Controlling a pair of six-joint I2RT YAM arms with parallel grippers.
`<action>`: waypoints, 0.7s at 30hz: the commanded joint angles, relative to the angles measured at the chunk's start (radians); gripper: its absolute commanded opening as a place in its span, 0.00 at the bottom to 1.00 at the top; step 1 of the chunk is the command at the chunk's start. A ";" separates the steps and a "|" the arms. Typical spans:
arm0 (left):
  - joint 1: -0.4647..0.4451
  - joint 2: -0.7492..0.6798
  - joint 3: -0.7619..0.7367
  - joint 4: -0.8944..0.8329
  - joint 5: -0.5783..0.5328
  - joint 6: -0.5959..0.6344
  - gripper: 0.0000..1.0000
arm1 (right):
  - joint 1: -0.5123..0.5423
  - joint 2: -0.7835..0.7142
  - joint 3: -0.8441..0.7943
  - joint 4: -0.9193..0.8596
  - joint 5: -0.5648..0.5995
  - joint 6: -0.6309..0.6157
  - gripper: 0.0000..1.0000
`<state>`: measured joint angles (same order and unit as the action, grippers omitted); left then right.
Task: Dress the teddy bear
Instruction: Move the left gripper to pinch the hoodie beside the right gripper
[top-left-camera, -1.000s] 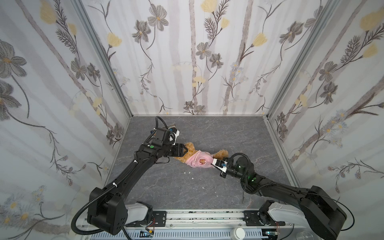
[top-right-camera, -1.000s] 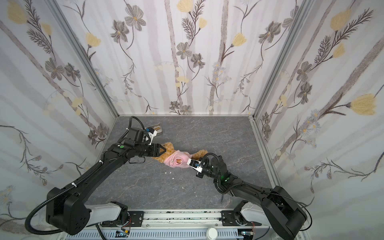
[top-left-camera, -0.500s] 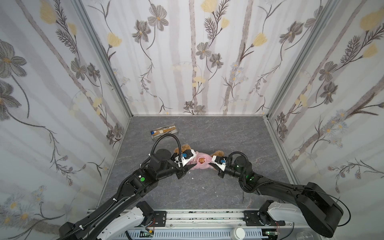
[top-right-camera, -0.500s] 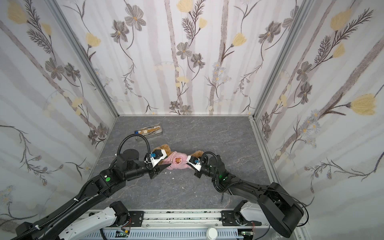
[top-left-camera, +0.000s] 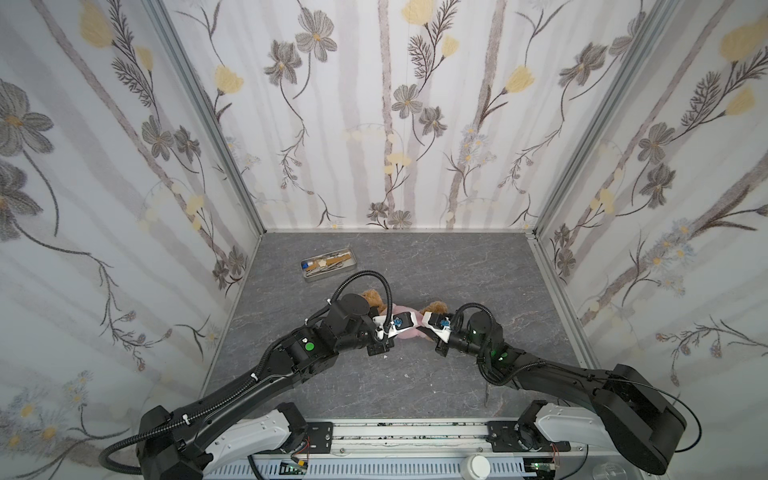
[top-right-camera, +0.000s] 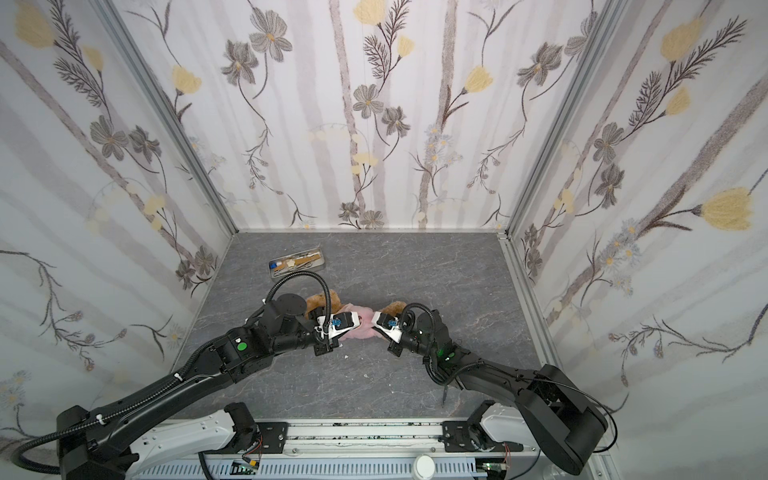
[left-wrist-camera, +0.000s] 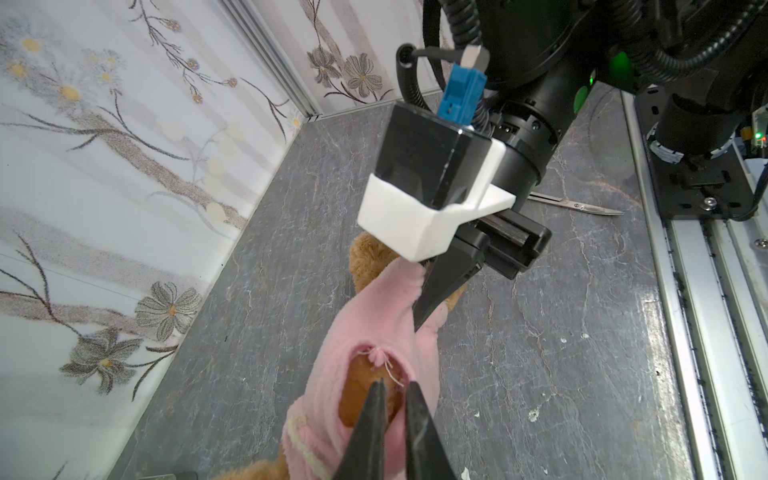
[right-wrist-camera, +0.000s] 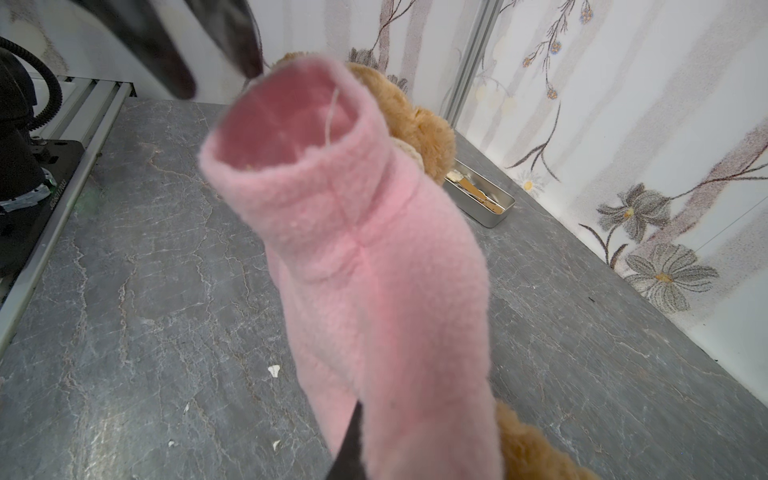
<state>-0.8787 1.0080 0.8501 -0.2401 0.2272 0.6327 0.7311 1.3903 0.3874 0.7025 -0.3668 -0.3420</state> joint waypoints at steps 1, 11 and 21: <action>-0.005 0.017 0.012 0.013 -0.030 0.061 0.12 | 0.004 0.004 0.016 0.020 0.000 -0.006 0.00; -0.023 0.079 0.029 -0.004 -0.202 0.153 0.12 | 0.004 0.009 0.021 0.016 -0.003 -0.015 0.00; -0.024 0.120 0.036 -0.002 -0.197 0.174 0.23 | 0.009 0.013 0.026 0.031 -0.014 -0.008 0.00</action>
<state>-0.9024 1.1198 0.8719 -0.2550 0.0227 0.7856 0.7380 1.4002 0.4007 0.6693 -0.3603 -0.3492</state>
